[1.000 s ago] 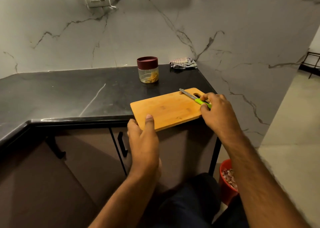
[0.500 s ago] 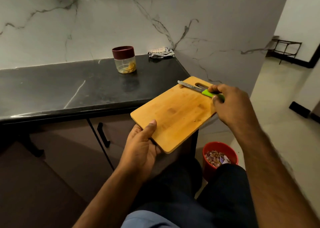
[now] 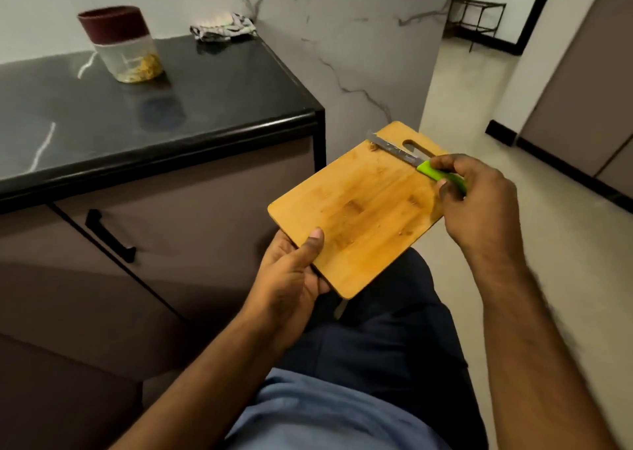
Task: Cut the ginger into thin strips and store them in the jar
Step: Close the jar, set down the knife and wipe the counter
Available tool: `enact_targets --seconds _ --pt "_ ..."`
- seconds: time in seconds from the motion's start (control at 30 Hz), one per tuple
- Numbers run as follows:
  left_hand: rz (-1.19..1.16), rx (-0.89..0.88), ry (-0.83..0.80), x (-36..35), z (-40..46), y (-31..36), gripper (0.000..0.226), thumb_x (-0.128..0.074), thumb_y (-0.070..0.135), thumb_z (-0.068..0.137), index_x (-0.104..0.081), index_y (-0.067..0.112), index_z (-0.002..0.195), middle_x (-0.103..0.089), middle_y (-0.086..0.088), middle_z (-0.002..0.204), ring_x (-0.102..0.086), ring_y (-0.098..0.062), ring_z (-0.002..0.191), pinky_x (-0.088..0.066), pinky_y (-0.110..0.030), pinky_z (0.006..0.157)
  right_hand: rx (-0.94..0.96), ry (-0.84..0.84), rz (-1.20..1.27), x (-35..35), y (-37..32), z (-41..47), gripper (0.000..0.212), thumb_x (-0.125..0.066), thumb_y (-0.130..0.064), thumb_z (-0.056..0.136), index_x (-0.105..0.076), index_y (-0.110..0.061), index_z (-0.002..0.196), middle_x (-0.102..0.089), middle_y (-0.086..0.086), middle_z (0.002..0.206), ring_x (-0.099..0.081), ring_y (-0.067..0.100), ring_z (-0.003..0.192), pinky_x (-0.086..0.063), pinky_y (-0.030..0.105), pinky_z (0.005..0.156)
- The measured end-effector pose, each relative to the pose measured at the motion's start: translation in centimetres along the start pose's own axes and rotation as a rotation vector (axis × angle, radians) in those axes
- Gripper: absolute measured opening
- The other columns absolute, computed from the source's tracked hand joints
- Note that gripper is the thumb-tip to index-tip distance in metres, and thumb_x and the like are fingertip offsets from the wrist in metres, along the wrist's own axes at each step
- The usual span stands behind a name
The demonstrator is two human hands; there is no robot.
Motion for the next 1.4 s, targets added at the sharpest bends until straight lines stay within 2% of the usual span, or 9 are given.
enact_targets --seconds 0.27,0.33,0.5,0.63,0.83,1.0,1.1,1.27,1.4 --pt "0.002 0.169 0.080 1.5 3.6 -5.4 0.036 -0.053 0.012 0.102 -0.049 0.019 0.136 -0.068 -0.006 0.128 -0.071 -0.026 0.106 -0.045 -0.052 0.098 -0.006 0.025 -0.085 -4.5 5.9 0.1 0.041 -0.059 -0.001 0.089 -0.061 -0.021 0.124 -0.062 0.004 0.116 -0.057 0.027 0.107 -0.049 0.039 0.091" --pt "-0.031 0.194 0.115 1.7 4.8 -6.7 0.037 -0.053 0.010 0.102 -0.050 0.023 0.136 -0.067 -0.005 0.130 -0.069 -0.026 0.110 -0.049 -0.052 0.096 -0.030 0.009 -0.082 -5.6 7.2 0.4 0.045 -0.059 -0.001 0.089 -0.056 -0.020 0.130 -0.058 0.006 0.119 -0.056 0.026 0.110 -0.047 0.036 0.090" --pt "-0.140 0.237 0.218 1.5 8.2 -9.7 0.044 -0.056 0.001 0.098 -0.054 0.025 0.134 -0.069 -0.005 0.125 -0.069 -0.026 0.107 -0.061 -0.048 0.074 -0.118 -0.065 -0.077 -8.1 11.4 1.2 0.041 -0.058 -0.003 0.090 -0.061 -0.022 0.127 -0.058 0.001 0.114 -0.058 0.024 0.106 -0.040 0.022 0.084" --pt "-0.154 0.263 0.309 1.6 11.2 -12.4 0.049 -0.057 -0.006 0.095 -0.055 0.032 0.127 -0.065 -0.006 0.130 -0.065 -0.030 0.114 -0.055 -0.056 0.086 -0.136 -0.141 -0.024 -10.6 13.1 2.3 0.039 -0.060 -0.004 0.089 -0.064 -0.021 0.123 -0.059 0.002 0.112 -0.060 0.023 0.104 -0.048 0.029 0.089" --pt "-0.214 0.246 0.377 2.0 14.9 -15.7 0.054 -0.056 -0.010 0.094 -0.053 0.028 0.132 -0.063 -0.011 0.134 -0.066 -0.030 0.114 -0.057 -0.054 0.085 -0.142 -0.257 0.089 -16.0 13.1 4.5 0.036 -0.064 -0.008 0.086 -0.066 -0.023 0.119 -0.059 -0.001 0.115 -0.059 0.017 0.104 -0.051 0.031 0.092" --pt "-0.279 0.237 0.450 2.0 17.6 -17.4 0.059 -0.056 -0.012 0.093 -0.048 0.020 0.142 -0.061 -0.016 0.136 -0.063 -0.036 0.120 -0.053 -0.058 0.093 -0.199 -0.333 0.075 -21.0 12.4 6.0 0.034 -0.061 -0.014 0.090 -0.064 -0.026 0.122 -0.057 -0.005 0.121 -0.056 0.014 0.108 -0.047 0.028 0.093" --pt "-0.295 0.224 0.467 2.1 18.6 -17.7 0.056 -0.056 -0.012 0.093 -0.049 0.017 0.140 -0.064 -0.017 0.132 -0.065 -0.036 0.117 -0.058 -0.051 0.087 -0.224 -0.372 0.068 -23.6 12.5 6.0 0.034 -0.059 -0.015 0.091 -0.063 -0.026 0.123 -0.057 -0.004 0.121 -0.056 0.016 0.108 -0.048 0.031 0.093" --pt "-0.302 0.226 0.527 2.3 19.7 -19.0 0.053 -0.058 -0.015 0.090 -0.056 0.014 0.134 -0.067 -0.018 0.126 -0.065 -0.036 0.117 -0.047 -0.056 0.105 -0.198 -0.379 0.022 -25.5 13.1 5.9 0.033 -0.058 -0.016 0.092 -0.063 -0.025 0.123 -0.058 -0.001 0.120 -0.056 0.018 0.106 -0.052 0.034 0.090" --pt "-0.309 0.171 0.594 2.3 20.1 -20.2 0.048 -0.056 -0.017 0.089 -0.059 0.010 0.129 -0.067 -0.021 0.124 -0.065 -0.039 0.115 -0.048 -0.058 0.103 -0.197 -0.437 0.030 -27.0 13.9 5.7 0.034 -0.061 -0.014 0.090 -0.064 -0.026 0.122 -0.060 -0.002 0.121 -0.057 0.018 0.108 -0.050 0.037 0.095"
Point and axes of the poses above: each hand's wrist, its own z-axis towards the middle knuckle, its own x-axis out of the back of the hand, y = z × x, the point moved 4 cm from there along z, towards the middle knuckle
